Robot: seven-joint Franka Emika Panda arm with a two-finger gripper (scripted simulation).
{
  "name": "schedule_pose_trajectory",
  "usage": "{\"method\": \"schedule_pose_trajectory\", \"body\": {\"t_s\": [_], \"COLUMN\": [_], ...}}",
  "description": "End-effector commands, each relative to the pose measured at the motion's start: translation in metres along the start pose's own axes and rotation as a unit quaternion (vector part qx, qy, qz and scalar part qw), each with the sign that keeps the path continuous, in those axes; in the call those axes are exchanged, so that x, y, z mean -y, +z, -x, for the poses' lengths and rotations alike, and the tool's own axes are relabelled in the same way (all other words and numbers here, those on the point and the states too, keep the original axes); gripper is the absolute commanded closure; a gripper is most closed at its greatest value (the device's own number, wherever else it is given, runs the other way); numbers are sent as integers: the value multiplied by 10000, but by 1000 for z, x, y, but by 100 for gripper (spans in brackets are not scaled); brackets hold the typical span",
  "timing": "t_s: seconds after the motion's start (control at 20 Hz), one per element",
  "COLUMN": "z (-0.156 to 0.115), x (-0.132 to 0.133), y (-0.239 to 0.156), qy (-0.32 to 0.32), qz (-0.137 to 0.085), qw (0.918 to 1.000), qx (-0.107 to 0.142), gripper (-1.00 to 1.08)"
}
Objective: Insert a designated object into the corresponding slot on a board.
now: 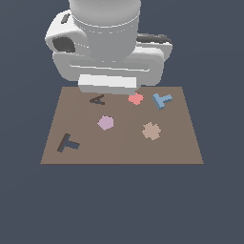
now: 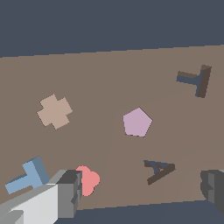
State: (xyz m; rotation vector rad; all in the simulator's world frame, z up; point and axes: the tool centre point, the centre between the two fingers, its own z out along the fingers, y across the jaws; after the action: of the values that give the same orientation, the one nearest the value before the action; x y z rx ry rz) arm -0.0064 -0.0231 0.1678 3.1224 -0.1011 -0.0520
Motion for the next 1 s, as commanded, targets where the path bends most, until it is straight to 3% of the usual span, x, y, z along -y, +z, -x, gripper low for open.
{"method": "schedule_pose_trajectory", "body": {"t_s": [0.0, 0.45, 0.95], "z": [0, 8, 46], "x": [0, 30, 121], "y": [0, 18, 78], "qy": [0, -322, -1348], "qz": [0, -13, -56], "qw": [10000, 9995, 9908], "qx": [0, -29, -121], "gripper": [-92, -92, -92]}}
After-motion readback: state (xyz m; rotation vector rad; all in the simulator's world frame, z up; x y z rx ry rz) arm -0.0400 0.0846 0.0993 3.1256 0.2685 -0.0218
